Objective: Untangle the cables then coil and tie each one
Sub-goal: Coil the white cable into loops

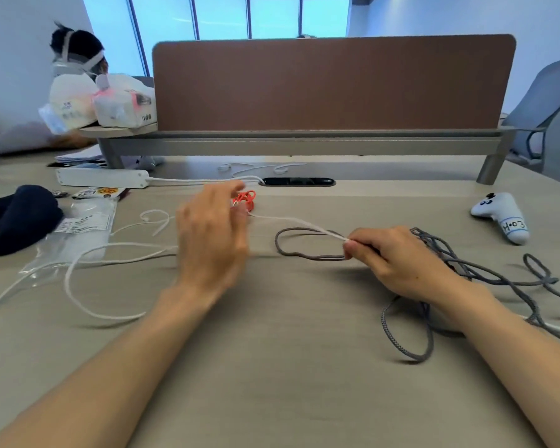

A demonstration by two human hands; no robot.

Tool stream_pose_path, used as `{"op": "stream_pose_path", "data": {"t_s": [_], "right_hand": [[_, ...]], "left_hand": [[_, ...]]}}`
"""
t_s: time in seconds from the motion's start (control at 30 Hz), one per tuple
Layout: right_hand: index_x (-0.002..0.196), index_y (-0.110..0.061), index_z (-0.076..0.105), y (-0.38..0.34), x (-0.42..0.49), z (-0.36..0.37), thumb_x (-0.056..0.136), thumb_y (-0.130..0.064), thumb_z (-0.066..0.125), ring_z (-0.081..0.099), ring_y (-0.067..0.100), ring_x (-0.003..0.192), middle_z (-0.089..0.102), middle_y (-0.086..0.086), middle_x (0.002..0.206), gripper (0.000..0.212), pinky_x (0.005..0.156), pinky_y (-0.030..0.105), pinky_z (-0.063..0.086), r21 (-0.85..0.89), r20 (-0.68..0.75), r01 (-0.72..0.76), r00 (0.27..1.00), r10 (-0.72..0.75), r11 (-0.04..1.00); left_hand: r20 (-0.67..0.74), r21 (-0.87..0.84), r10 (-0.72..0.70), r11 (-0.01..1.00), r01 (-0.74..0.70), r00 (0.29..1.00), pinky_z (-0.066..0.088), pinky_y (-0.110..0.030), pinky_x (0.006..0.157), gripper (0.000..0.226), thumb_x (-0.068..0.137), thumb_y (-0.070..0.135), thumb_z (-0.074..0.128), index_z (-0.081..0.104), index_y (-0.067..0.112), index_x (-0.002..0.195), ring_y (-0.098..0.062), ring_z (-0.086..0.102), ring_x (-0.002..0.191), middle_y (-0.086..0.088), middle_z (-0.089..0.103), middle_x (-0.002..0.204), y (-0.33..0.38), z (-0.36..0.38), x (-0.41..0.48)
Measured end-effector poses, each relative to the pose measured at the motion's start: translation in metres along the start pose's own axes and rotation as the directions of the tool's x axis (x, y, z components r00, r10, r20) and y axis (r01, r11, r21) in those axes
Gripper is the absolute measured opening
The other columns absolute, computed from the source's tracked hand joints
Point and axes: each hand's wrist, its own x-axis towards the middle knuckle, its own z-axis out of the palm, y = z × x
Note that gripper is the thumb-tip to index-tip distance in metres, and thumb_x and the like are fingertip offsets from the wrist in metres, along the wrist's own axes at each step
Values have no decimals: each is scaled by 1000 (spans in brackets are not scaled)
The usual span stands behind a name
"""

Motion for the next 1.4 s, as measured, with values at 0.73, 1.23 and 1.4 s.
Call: {"op": "stream_pose_path", "data": {"t_s": [0.73,1.23,1.4], "right_hand": [[81,-24,57,-12,1,5,93,-44,35,43,16,52,55,-8,60,32,50,38,41,-39,-59,112,992,-114,993],[94,-19,66,-14,6,5,90,-22,62,51,13,84,58,-10,89,7,72,29,39,-149,-94,140,983,-155,979],[93,-28,66,5,2,-3,90,-34,56,43,14,95,59,-17,96,12,76,31,22,-316,-114,-73,993,39,946]], "left_hand": [[202,-23,307,951,-309,930,41,-42,87,39,91,45,44,59,20,118,-20,58,99,2,66,105,59,8,-23],[34,-147,224,965,-217,974,45,-39,45,33,93,32,45,61,14,70,-31,56,51,-3,60,57,40,10,-19],[-45,-157,172,972,-177,984,36,-31,45,32,92,29,47,63,15,67,-23,51,46,3,55,52,35,5,-16]]}}
